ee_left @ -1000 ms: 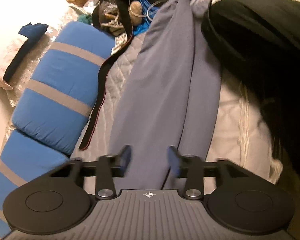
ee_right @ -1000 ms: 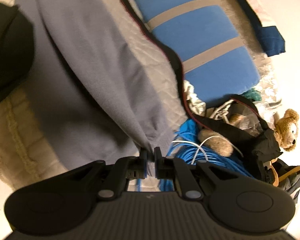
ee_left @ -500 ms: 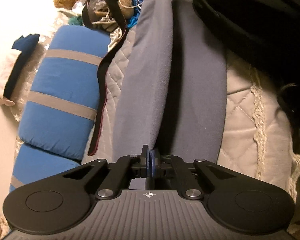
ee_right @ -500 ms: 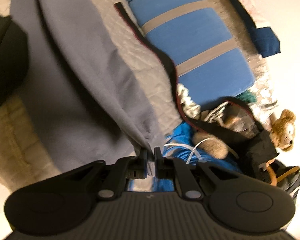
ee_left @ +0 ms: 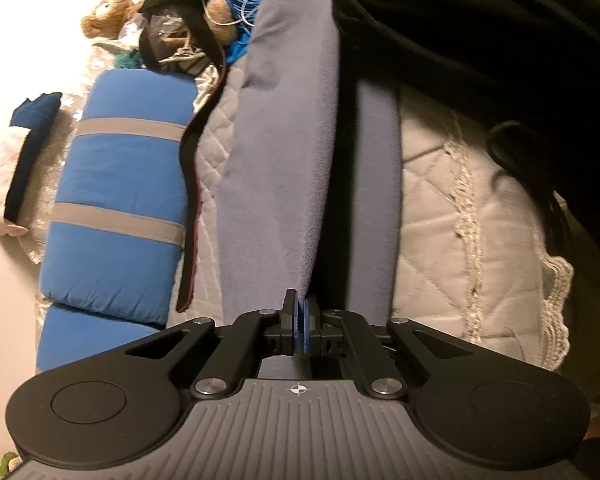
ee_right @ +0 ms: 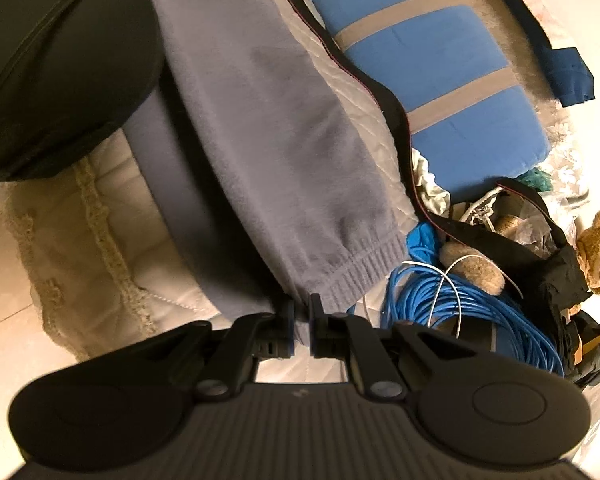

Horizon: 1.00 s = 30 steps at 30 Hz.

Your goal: Fold clothes

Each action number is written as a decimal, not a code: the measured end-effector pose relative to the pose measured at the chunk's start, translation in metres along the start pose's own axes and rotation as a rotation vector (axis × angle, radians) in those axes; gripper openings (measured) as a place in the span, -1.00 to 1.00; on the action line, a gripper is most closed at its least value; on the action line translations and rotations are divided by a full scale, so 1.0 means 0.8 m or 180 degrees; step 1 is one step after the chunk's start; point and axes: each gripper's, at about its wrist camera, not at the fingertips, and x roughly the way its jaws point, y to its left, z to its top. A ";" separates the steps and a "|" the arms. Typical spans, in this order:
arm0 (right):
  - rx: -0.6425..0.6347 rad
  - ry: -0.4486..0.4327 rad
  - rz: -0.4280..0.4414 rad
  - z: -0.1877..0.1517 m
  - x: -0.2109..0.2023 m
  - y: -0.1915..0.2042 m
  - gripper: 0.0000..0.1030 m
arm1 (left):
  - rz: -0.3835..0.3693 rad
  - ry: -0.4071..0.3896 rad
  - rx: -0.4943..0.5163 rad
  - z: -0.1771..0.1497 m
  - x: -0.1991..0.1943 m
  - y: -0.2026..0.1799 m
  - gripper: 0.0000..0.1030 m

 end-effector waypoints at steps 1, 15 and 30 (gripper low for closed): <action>-0.0006 0.0003 0.0004 0.000 -0.002 0.001 -0.88 | -0.0021 0.0004 -0.0010 0.000 0.000 0.000 -0.96; -0.0179 0.0109 0.0156 0.000 -0.008 -0.004 -0.88 | -0.0296 0.0032 -0.0286 -0.002 -0.008 0.013 -0.96; 0.0141 0.0360 0.0096 -0.008 0.008 -0.002 0.52 | -0.0339 0.0234 -0.0273 -0.010 0.015 -0.016 -0.62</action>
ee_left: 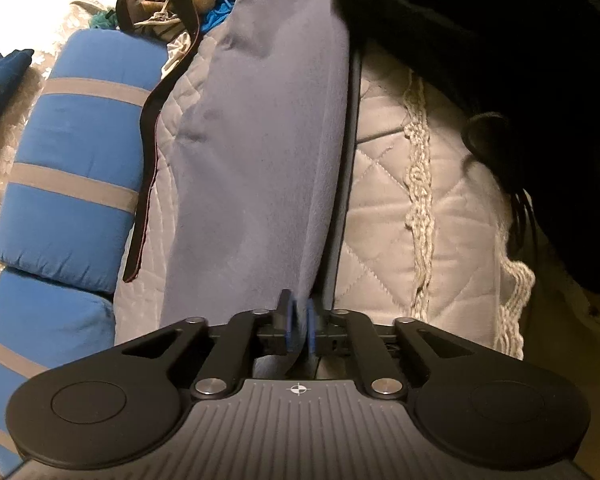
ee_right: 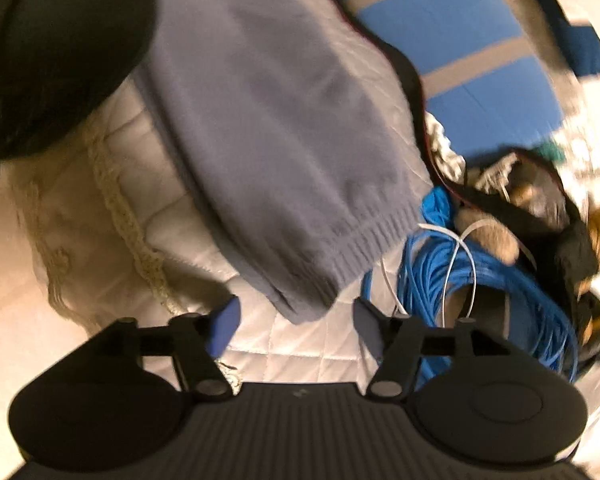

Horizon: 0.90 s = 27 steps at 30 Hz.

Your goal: Fold clothes

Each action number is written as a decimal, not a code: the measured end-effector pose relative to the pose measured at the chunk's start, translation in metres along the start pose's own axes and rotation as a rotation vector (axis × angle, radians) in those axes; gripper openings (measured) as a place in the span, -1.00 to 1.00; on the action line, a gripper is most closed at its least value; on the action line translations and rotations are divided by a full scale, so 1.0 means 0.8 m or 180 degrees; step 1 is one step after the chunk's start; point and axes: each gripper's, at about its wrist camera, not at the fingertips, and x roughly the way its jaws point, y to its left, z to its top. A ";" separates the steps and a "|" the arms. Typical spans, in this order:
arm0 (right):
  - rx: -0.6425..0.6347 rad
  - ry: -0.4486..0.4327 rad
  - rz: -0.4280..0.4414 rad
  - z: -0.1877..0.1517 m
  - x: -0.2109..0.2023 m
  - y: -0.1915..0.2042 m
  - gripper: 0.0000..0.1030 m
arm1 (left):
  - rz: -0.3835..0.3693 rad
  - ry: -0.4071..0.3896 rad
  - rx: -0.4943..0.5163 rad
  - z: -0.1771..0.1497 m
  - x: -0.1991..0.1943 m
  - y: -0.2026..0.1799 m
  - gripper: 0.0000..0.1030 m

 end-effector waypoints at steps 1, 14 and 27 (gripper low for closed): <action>0.0133 -0.0012 -0.0004 0.000 -0.004 -0.007 0.60 | 0.0022 0.0012 0.0010 -0.002 -0.003 0.002 -0.34; 0.1776 -0.0323 0.0305 0.020 -0.052 -0.071 0.88 | -0.0162 -0.0335 -0.1147 -0.015 -0.043 0.109 0.13; 0.2458 -0.0771 0.0798 0.161 -0.063 -0.047 1.00 | -0.1325 -0.0904 -0.2656 0.013 0.087 0.252 0.13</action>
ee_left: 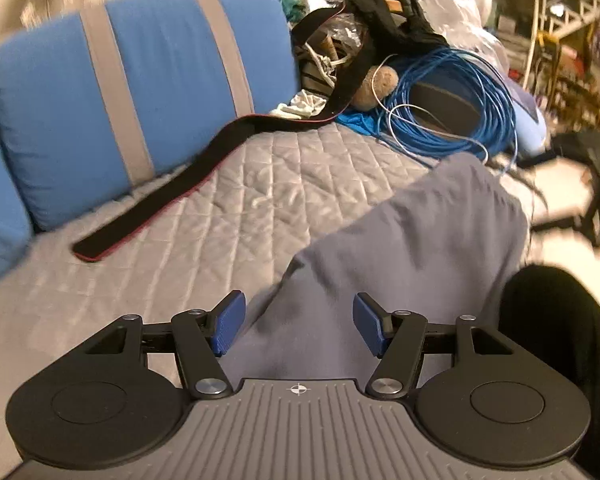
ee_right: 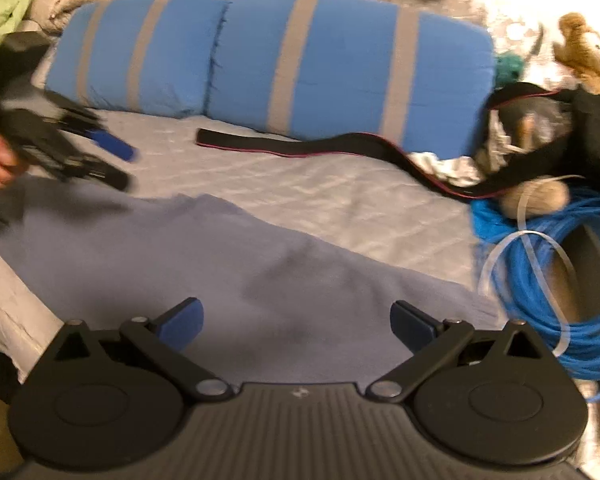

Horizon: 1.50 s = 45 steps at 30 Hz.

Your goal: Fold clothes

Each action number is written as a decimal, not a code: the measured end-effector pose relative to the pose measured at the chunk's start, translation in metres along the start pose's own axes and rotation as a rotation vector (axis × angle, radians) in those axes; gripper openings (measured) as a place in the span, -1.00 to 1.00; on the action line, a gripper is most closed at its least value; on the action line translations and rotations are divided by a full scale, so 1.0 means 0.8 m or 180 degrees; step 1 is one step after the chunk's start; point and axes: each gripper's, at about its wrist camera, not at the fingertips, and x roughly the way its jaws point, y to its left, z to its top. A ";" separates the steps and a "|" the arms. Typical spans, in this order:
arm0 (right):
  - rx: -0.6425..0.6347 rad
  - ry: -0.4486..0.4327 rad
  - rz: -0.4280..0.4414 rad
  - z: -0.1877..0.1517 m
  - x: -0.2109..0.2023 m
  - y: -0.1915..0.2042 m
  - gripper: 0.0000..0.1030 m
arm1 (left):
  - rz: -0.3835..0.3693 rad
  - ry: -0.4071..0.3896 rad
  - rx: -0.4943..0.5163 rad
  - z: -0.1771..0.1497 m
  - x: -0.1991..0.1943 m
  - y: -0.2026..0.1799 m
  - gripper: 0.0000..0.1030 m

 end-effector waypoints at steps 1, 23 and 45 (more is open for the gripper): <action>-0.0015 -0.0002 0.0038 0.004 0.007 0.014 1.00 | -0.0061 0.0032 -0.0041 0.005 0.012 0.006 0.13; 0.0765 0.0363 0.0212 -0.002 0.155 0.155 0.99 | -0.0742 0.0349 0.0757 0.006 0.084 -0.032 -0.78; 0.0772 0.0317 0.0216 -0.007 0.157 0.155 0.99 | -0.2059 0.0831 -0.1046 0.013 0.175 0.091 0.01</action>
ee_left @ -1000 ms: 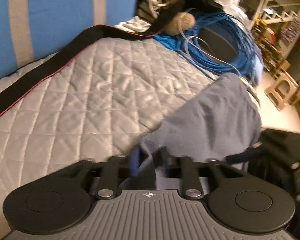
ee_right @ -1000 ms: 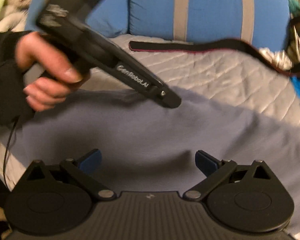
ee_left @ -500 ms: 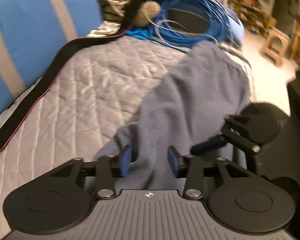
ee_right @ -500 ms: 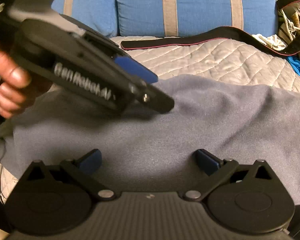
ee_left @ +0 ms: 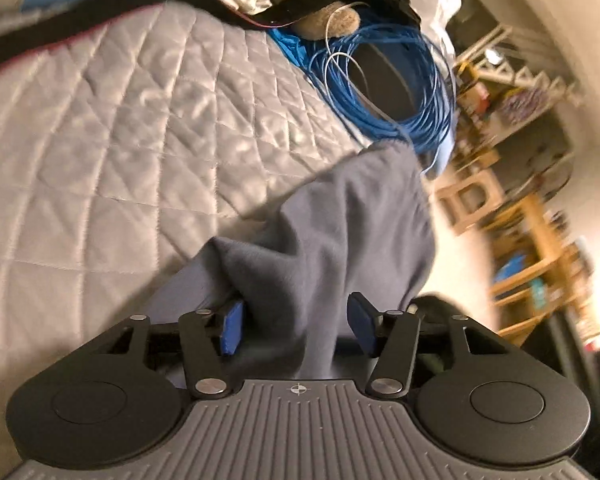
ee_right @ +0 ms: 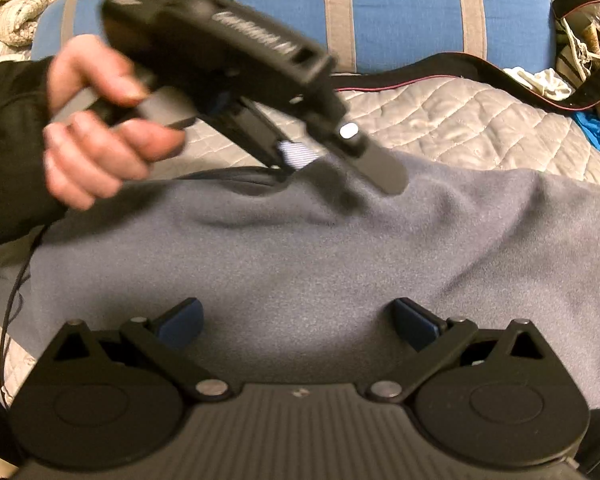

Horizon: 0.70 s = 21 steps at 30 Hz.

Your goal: Fold clothes

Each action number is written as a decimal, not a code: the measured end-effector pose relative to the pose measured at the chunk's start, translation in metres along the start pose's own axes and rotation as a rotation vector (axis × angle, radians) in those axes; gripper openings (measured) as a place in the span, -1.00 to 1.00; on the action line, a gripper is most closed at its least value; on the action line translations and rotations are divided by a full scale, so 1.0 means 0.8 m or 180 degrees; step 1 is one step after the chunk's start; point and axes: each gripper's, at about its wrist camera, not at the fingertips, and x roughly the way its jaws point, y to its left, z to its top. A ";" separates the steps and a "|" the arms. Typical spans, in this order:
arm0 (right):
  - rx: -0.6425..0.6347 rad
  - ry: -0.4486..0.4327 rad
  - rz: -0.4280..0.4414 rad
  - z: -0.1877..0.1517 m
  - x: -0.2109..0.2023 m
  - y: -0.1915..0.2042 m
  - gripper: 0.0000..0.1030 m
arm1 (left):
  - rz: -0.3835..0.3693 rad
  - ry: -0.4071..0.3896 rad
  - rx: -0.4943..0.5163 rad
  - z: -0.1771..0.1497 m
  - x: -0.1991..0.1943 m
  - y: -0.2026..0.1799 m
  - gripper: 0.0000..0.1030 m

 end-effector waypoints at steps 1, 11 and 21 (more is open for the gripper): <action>-0.0005 0.0000 -0.0001 0.000 0.000 0.000 0.99 | -0.0081 0.0001 -0.0121 0.004 0.004 0.009 0.01; -0.0049 0.0007 -0.0007 -0.002 0.002 0.004 0.98 | -0.0480 -0.0511 -0.0816 0.038 -0.005 0.048 -0.46; -0.0009 0.0009 0.0015 0.000 0.001 0.003 0.98 | -0.0241 -0.0276 -0.0665 0.036 0.000 0.049 -0.08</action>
